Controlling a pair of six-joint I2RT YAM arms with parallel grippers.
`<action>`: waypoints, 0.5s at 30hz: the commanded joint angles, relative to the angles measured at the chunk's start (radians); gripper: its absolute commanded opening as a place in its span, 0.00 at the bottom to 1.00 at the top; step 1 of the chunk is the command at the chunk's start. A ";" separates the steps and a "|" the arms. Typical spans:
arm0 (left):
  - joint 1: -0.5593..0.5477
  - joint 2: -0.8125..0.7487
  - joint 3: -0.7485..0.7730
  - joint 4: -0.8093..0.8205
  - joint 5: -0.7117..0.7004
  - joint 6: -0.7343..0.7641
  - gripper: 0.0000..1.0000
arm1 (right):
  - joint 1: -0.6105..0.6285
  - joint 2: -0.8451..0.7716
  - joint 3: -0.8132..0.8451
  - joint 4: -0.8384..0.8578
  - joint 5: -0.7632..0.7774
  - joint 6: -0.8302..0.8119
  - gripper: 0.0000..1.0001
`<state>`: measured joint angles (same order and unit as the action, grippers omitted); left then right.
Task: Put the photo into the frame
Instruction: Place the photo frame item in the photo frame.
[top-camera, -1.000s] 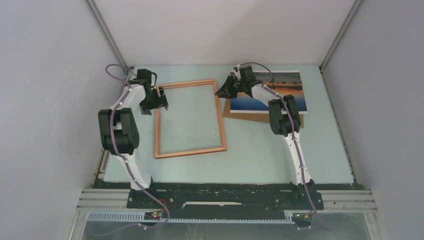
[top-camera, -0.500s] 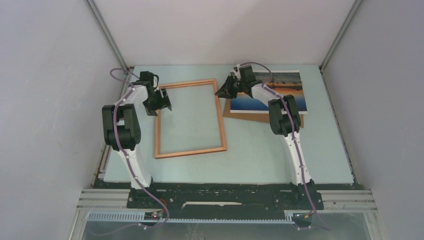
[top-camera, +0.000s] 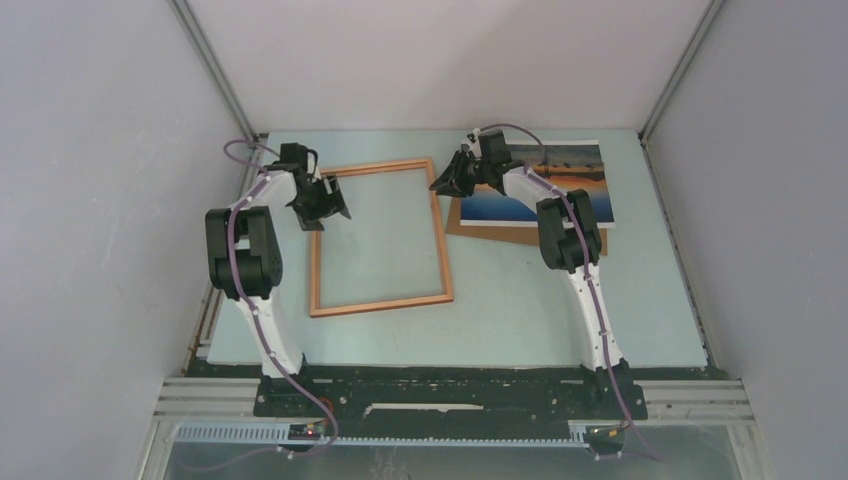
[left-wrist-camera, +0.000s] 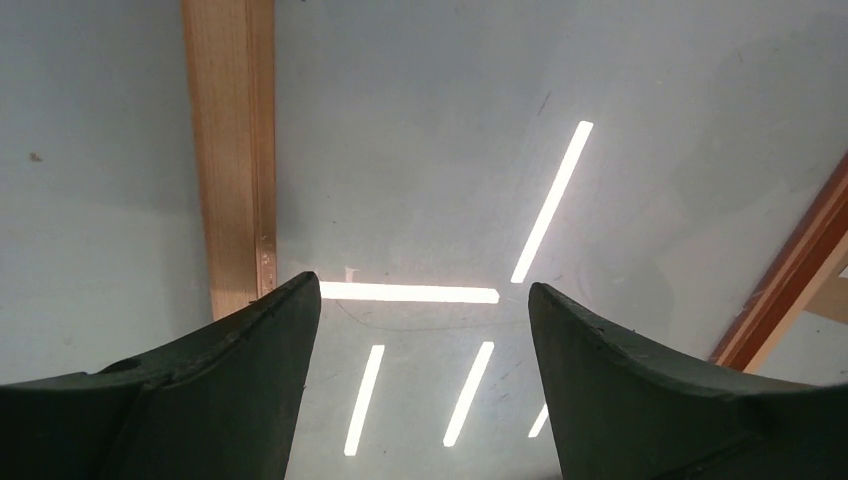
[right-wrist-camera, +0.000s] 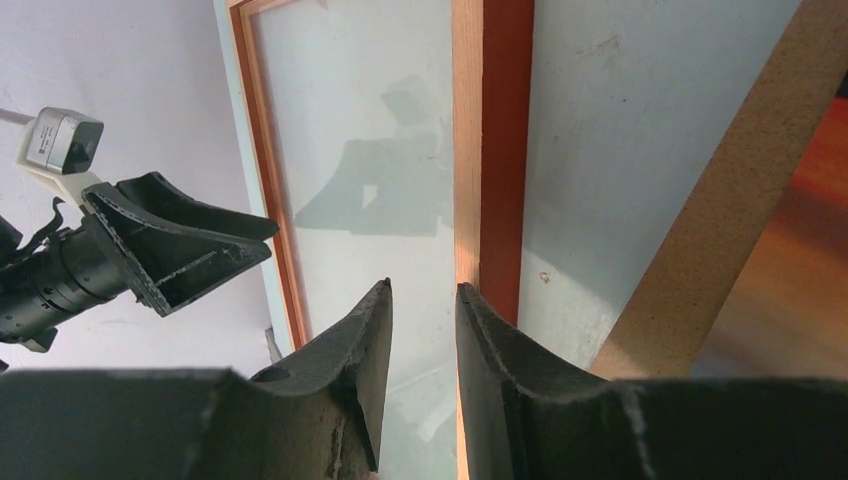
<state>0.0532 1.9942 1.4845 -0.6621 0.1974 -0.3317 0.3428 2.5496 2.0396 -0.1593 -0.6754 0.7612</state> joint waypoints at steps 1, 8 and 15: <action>-0.001 -0.024 -0.016 0.014 0.007 -0.011 0.83 | 0.007 0.014 0.045 0.004 -0.009 -0.011 0.38; -0.001 -0.144 -0.019 -0.004 -0.142 0.024 0.85 | 0.007 0.012 0.043 -0.001 -0.009 -0.018 0.40; -0.006 -0.206 -0.050 0.040 -0.049 0.034 0.87 | -0.003 -0.014 0.039 -0.028 -0.009 -0.068 0.56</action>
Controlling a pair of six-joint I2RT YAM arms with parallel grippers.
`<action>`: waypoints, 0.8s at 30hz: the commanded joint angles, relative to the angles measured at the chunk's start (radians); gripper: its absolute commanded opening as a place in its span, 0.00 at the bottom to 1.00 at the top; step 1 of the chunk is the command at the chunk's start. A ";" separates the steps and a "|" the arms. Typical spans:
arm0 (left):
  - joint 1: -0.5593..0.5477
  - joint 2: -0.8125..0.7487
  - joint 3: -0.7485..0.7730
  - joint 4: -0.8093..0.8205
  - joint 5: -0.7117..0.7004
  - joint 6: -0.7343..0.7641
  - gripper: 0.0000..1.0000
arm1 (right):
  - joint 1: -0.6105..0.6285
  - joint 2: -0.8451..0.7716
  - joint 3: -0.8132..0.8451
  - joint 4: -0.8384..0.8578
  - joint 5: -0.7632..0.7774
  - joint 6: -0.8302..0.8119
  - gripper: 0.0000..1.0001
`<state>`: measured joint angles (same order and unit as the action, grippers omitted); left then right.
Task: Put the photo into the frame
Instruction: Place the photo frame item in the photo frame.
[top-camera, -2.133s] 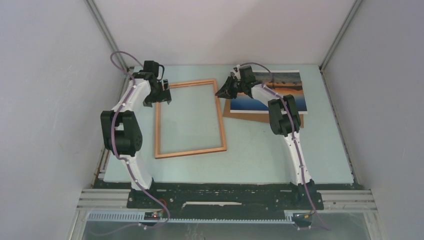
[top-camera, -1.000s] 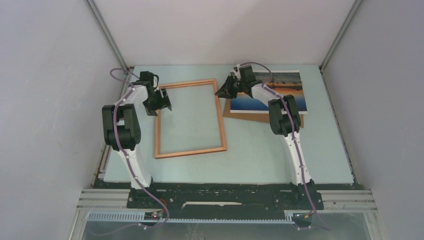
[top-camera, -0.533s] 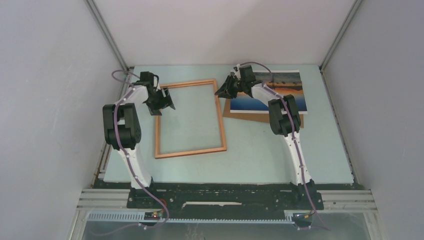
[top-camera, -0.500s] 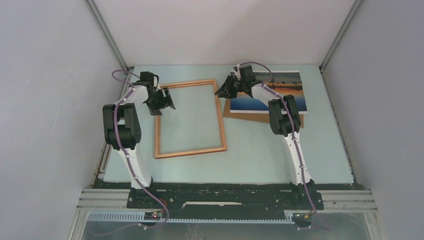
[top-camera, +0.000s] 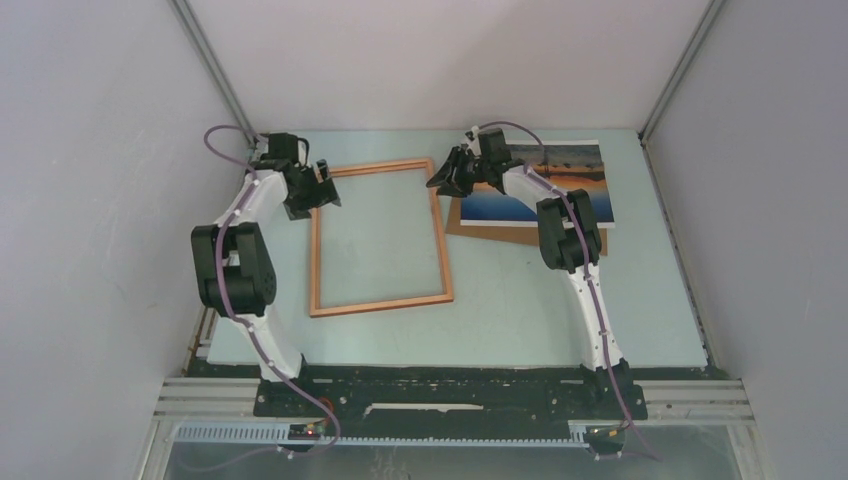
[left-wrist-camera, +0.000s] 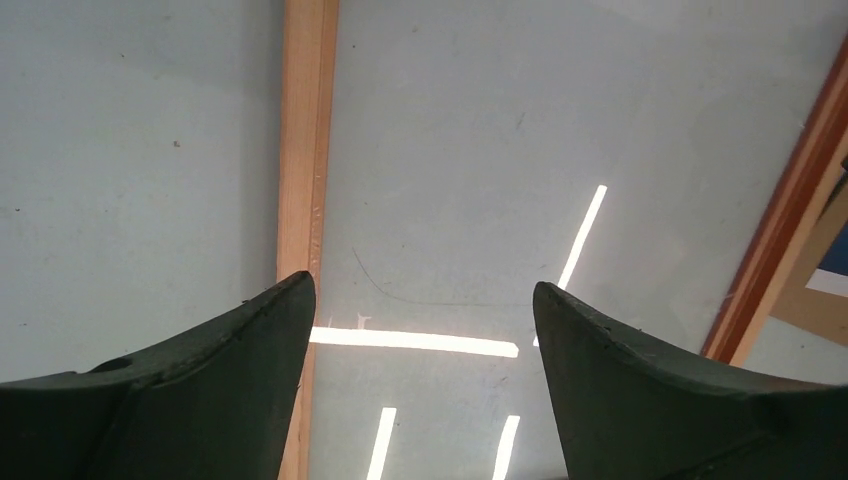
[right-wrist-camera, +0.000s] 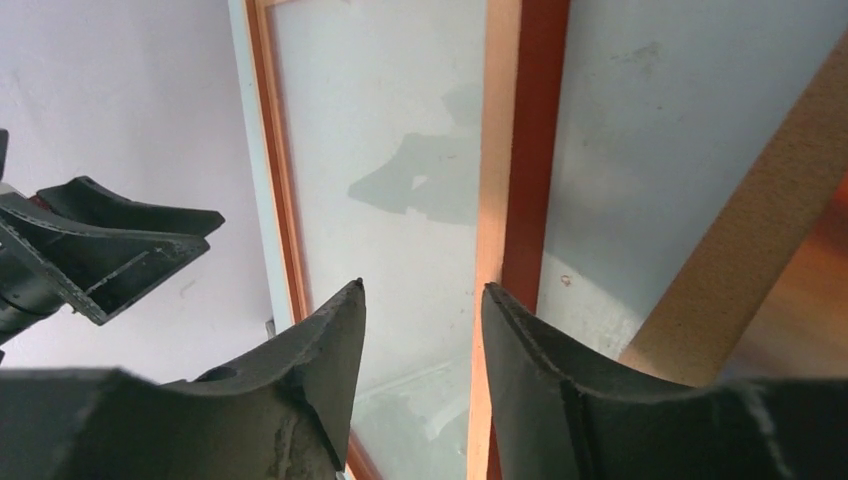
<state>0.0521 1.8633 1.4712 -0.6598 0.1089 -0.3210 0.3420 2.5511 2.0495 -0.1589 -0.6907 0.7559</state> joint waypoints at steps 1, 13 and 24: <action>-0.010 -0.093 -0.041 0.049 0.049 0.026 0.88 | -0.003 -0.023 0.030 -0.037 0.009 -0.077 0.58; -0.125 -0.256 -0.077 0.140 0.242 -0.034 1.00 | 0.001 -0.280 -0.124 -0.157 0.151 -0.281 0.67; -0.233 -0.379 -0.152 0.230 0.410 -0.104 1.00 | -0.162 -0.830 -0.845 0.002 0.165 -0.213 0.69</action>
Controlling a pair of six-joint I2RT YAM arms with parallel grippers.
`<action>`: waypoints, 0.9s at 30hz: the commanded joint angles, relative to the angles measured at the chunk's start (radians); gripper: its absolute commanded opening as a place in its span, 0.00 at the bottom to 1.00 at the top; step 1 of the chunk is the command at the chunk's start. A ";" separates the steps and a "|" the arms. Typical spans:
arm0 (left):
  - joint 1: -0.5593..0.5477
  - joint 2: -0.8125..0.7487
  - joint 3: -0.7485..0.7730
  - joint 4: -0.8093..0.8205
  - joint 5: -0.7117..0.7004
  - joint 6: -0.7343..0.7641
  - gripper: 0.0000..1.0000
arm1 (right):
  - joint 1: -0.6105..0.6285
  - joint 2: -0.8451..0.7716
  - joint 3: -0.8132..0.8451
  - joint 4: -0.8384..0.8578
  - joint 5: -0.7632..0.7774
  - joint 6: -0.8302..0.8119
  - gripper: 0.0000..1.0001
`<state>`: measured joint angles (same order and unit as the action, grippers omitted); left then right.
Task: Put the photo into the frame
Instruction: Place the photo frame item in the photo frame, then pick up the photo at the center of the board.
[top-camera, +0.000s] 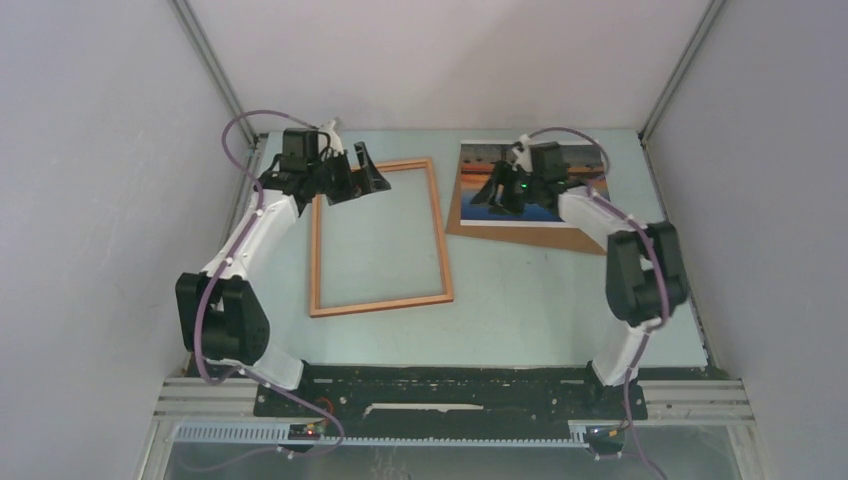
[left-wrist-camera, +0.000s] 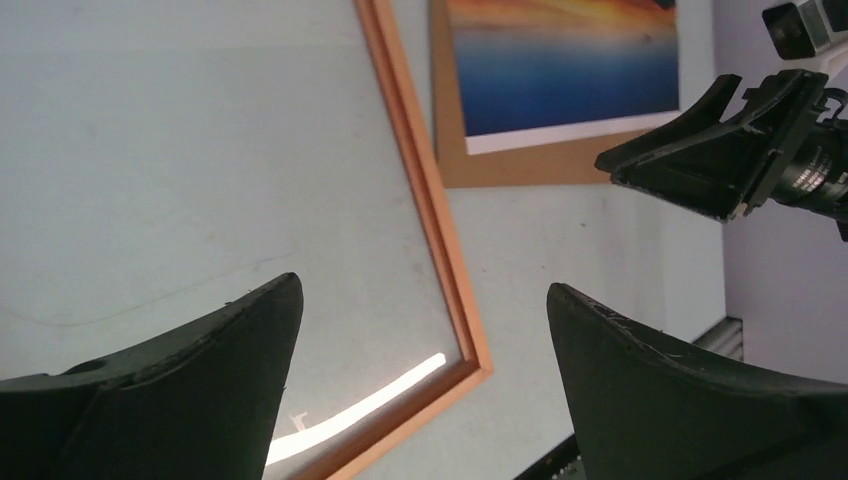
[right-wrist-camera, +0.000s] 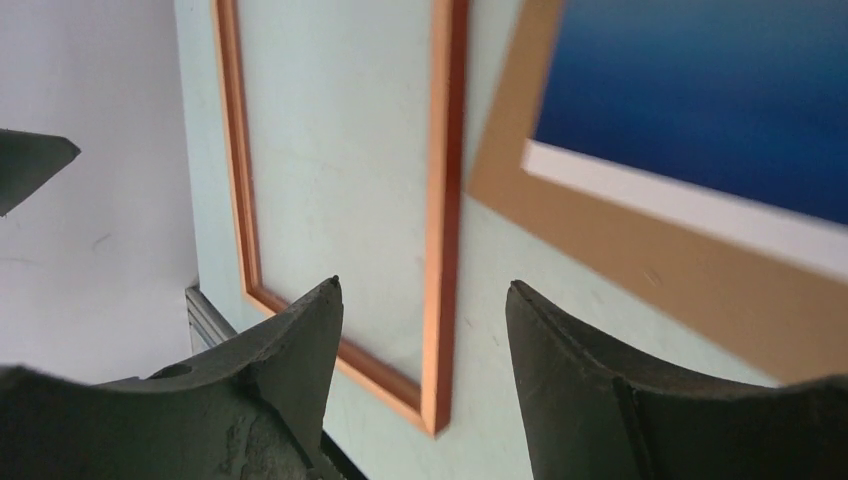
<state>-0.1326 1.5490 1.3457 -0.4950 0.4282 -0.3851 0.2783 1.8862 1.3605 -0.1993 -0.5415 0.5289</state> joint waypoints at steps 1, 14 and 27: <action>-0.065 -0.073 -0.028 0.065 0.092 -0.039 1.00 | -0.129 -0.201 -0.188 0.027 0.027 0.013 0.69; -0.224 -0.165 -0.060 0.120 0.035 0.023 1.00 | -0.585 -0.385 -0.445 0.113 0.030 0.146 0.68; -0.304 -0.161 -0.002 0.116 0.046 0.037 0.99 | -0.822 -0.106 -0.473 0.522 -0.127 0.403 0.61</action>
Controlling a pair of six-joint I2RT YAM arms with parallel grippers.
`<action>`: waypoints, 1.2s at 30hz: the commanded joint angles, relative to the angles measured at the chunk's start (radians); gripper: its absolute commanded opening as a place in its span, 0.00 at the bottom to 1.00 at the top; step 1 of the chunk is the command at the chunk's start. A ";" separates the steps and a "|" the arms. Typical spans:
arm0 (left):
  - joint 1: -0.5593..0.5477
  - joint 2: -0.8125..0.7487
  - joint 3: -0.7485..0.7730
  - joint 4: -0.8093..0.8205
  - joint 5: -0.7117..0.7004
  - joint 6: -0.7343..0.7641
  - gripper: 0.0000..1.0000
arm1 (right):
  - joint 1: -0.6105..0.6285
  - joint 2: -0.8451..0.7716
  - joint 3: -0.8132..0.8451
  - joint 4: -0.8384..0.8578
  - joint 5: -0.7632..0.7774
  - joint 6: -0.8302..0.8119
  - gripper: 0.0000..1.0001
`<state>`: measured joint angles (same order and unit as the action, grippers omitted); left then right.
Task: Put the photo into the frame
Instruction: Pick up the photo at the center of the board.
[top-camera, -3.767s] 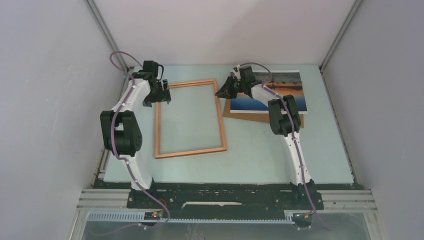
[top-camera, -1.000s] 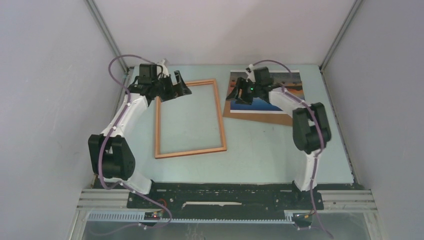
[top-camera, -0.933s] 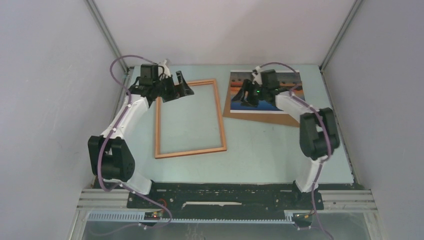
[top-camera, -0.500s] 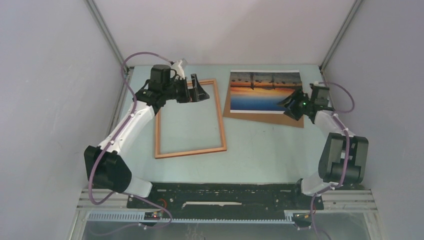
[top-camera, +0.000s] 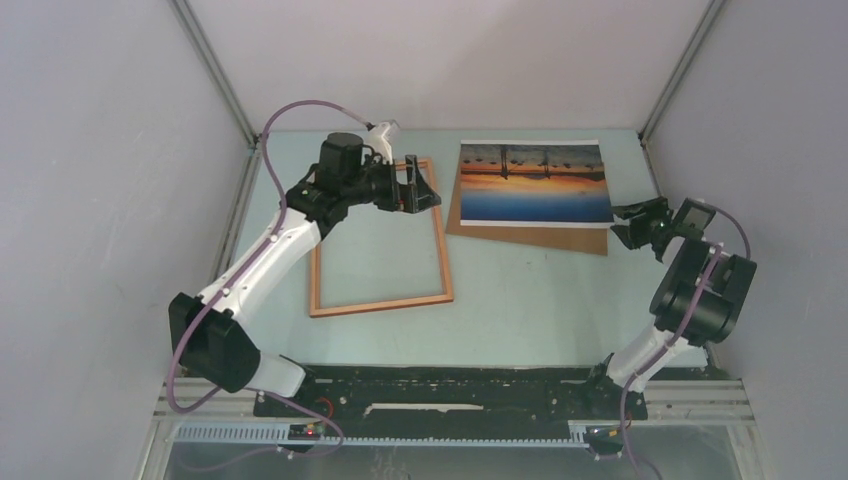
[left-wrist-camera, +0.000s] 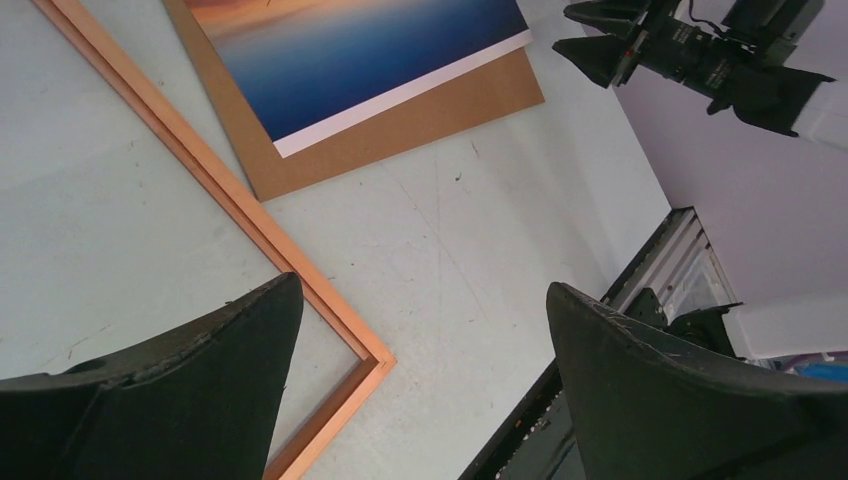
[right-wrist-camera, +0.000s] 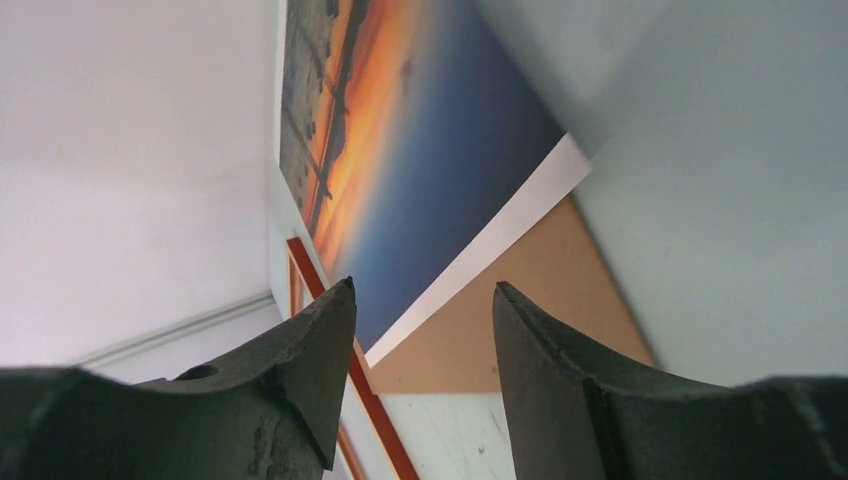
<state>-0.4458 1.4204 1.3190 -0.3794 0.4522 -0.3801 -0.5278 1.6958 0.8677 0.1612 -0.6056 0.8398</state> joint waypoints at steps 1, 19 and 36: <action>0.015 -0.044 0.019 0.007 0.027 0.023 0.99 | -0.017 0.106 0.030 0.168 -0.054 0.088 0.60; 0.093 -0.112 -0.064 0.076 0.133 -0.072 0.99 | -0.083 0.235 0.104 0.076 0.000 0.001 0.56; 0.093 -0.095 -0.078 0.086 0.121 -0.067 0.99 | -0.070 0.342 0.146 0.271 -0.120 0.090 0.46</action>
<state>-0.3565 1.3445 1.2575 -0.3225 0.5545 -0.4446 -0.5907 2.0212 0.9909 0.3363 -0.6788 0.8814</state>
